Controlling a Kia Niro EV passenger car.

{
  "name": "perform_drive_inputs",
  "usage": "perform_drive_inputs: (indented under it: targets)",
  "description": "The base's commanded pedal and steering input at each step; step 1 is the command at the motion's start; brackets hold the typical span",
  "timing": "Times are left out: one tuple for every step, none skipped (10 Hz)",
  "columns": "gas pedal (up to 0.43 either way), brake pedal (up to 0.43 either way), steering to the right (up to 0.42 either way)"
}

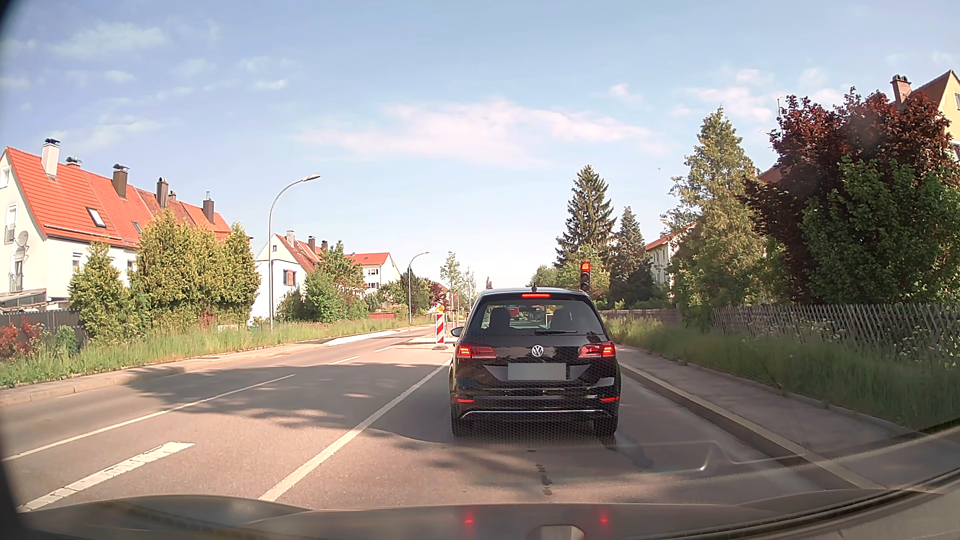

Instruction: Follow the waypoints while adhering to traffic rules and regulations

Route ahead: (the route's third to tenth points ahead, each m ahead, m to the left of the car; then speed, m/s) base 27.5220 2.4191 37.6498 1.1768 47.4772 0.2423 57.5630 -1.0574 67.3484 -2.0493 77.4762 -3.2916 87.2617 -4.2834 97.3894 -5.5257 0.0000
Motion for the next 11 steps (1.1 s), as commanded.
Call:
perform_drive_inputs:
  targets:
    - [0.000, 0.238, -0.021]
    - [0.000, 0.238, -0.021]
    - [0.000, 0.238, -0.021]
    - [0.000, 0.238, -0.021]
    - [0.000, 0.238, -0.021]
    - [0.000, 0.238, -0.021]
    - [0.000, 0.238, -0.021]
    - [0.000, 0.238, -0.021]
    - [0.000, 0.238, -0.021]
    - [0.000, 0.238, -0.021]
    - [0.000, 0.238, -0.021]
